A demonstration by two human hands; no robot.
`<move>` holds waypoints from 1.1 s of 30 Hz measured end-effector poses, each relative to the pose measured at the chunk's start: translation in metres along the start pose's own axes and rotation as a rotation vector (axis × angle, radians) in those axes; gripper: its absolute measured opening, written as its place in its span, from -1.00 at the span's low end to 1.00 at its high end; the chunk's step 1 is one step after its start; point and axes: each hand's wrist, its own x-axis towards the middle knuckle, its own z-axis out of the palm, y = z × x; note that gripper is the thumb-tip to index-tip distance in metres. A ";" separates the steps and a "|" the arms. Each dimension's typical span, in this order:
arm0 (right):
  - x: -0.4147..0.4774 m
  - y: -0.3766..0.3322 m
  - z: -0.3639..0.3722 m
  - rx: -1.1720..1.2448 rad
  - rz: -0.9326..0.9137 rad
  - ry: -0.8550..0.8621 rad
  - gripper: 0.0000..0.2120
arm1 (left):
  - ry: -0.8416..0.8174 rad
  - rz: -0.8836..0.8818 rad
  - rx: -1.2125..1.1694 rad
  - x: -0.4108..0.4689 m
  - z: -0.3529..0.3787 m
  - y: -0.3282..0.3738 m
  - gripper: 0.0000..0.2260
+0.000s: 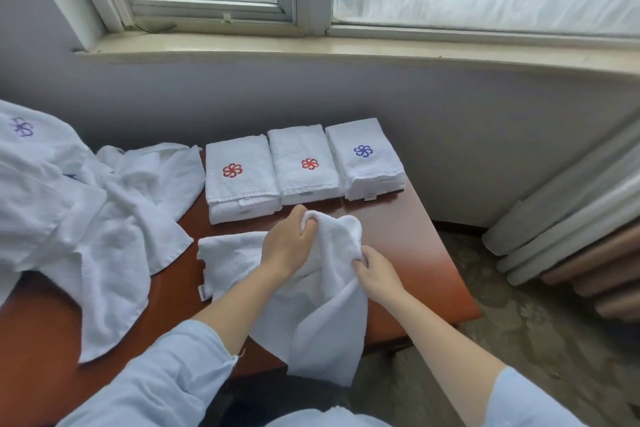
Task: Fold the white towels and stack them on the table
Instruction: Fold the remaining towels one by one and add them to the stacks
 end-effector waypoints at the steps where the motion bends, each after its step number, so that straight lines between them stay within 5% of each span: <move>1: 0.000 -0.010 -0.005 0.103 -0.037 0.037 -0.79 | 0.028 0.020 0.008 0.000 -0.005 0.005 -0.82; 8: 0.001 -0.092 -0.051 0.351 -0.303 0.013 -0.84 | 0.265 0.139 -0.022 0.005 -0.066 0.044 -0.81; 16: -0.008 -0.165 -0.092 0.447 -0.216 -0.567 -0.72 | 0.351 0.113 0.109 0.012 -0.133 0.076 -0.79; 23: 0.031 -0.152 -0.096 -0.291 -0.242 -0.022 -0.89 | 0.376 0.039 0.475 0.024 -0.131 0.056 -0.87; 27: 0.048 -0.114 -0.078 -0.323 -0.284 0.025 -0.58 | 0.186 0.112 0.546 0.031 -0.085 0.027 -0.66; 33: 0.038 -0.033 -0.045 -0.368 -0.108 -0.127 -0.71 | -0.322 0.170 0.497 0.007 0.003 -0.009 -0.69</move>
